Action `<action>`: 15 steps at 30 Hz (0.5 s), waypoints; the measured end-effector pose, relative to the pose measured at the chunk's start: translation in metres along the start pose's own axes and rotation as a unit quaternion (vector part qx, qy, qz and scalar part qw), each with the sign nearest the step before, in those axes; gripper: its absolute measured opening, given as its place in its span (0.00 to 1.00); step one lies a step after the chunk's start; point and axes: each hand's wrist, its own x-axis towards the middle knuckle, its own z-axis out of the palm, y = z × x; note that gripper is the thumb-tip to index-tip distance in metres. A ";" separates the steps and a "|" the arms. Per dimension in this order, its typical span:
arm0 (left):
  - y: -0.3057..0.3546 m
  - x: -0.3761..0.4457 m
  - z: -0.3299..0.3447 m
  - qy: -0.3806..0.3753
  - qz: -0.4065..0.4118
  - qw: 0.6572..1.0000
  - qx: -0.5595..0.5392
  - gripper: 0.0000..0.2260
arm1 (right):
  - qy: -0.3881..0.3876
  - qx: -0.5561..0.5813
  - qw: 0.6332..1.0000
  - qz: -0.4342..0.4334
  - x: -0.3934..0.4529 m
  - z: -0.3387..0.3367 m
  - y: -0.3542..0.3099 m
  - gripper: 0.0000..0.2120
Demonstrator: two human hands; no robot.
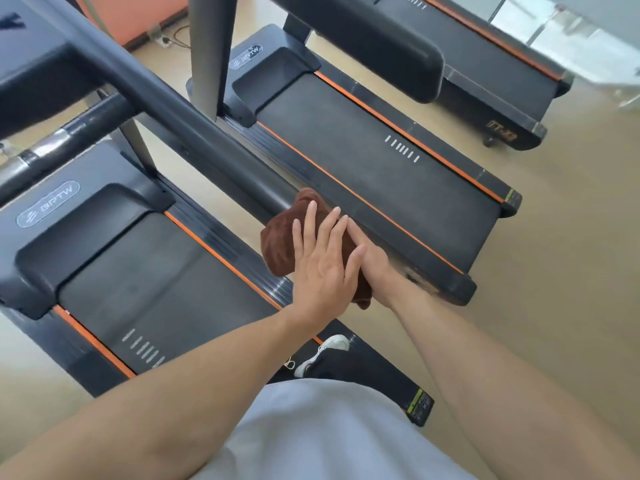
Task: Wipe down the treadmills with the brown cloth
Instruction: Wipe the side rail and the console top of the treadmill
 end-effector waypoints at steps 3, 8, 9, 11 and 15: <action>0.006 -0.002 -0.002 -0.024 -0.001 0.999 0.026 0.26 | -0.030 0.042 0.996 0.066 -0.006 -0.002 0.015 0.35; 0.018 -0.003 0.003 -0.058 0.007 0.998 0.034 0.23 | -0.041 -0.002 0.995 0.093 -0.010 -0.021 0.028 0.40; 0.021 -0.003 0.005 -0.058 0.009 0.998 0.032 0.22 | -0.038 -0.019 0.994 0.100 -0.010 -0.028 0.030 0.38; 0.030 0.001 0.011 -0.050 0.008 0.999 0.020 0.21 | -0.049 -0.061 0.990 0.121 -0.006 -0.049 0.035 0.34; 0.063 0.014 0.029 -0.016 -0.042 0.999 -0.009 0.20 | -0.061 -0.103 0.981 0.152 -0.001 -0.092 0.037 0.30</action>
